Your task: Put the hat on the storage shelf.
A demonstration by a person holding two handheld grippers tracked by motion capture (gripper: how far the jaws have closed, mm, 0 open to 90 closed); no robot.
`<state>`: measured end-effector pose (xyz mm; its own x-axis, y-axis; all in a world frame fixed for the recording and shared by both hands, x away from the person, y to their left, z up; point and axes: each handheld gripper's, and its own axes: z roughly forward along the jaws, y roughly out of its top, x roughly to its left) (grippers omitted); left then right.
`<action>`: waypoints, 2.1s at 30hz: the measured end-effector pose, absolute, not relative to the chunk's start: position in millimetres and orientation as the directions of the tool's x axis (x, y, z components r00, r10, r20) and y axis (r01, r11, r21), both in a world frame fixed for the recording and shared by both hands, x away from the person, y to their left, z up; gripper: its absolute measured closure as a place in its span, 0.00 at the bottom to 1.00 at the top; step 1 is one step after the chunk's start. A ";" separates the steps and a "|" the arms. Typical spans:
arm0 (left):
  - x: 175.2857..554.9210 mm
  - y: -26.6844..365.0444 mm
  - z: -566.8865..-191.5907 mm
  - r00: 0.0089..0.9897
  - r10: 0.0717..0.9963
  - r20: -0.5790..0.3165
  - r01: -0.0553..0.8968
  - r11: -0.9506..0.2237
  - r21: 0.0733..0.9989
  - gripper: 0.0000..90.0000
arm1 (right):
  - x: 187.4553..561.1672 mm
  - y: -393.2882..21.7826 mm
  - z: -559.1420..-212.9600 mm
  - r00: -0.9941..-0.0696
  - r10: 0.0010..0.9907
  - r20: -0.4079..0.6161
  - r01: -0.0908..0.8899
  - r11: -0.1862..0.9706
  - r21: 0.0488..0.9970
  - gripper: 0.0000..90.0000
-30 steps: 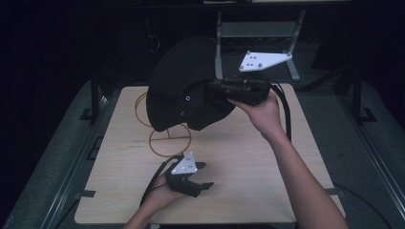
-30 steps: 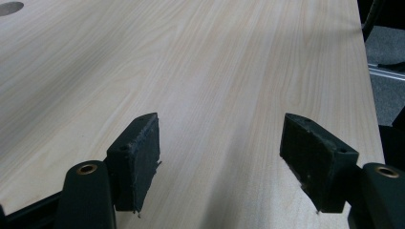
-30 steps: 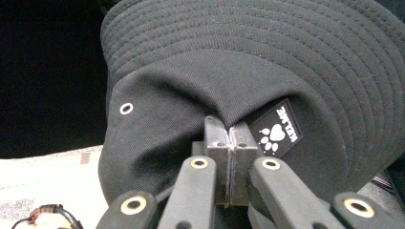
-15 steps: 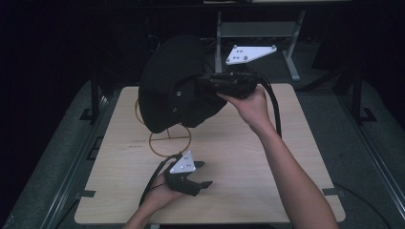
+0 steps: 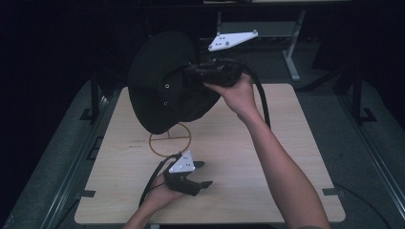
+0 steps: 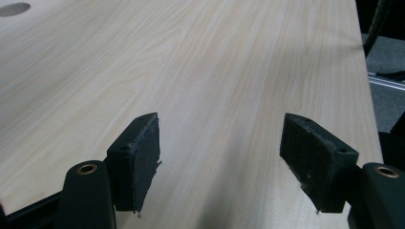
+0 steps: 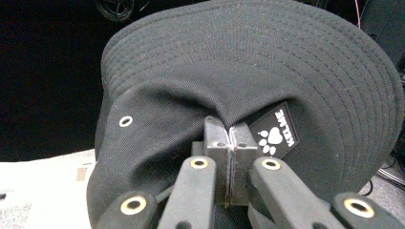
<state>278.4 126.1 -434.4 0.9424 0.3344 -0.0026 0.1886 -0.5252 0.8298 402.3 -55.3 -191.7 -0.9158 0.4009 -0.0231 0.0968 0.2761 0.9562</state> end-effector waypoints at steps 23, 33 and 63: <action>276.8 125.6 -434.0 0.949 0.315 -0.006 0.183 -0.537 0.823 0.33 | 435.4 -5.8 -184.2 -0.921 0.390 0.004 0.139 0.319 0.938 0.99; 278.3 128.0 -432.3 0.948 0.318 -0.015 0.188 -0.520 0.833 0.33 | 446.9 23.6 -185.6 -0.923 0.385 0.002 0.163 0.386 0.908 0.99; 276.0 123.0 -430.2 0.961 0.278 0.000 0.155 -0.535 0.831 0.32 | 461.8 87.8 -214.2 -0.930 0.366 0.026 0.242 0.559 0.793 0.53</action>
<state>276.0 123.0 -430.2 0.9606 0.2781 0.0001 0.1548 -0.5350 0.8306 461.8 87.8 -214.2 -0.9303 0.3659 0.0257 0.2417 0.5589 0.7932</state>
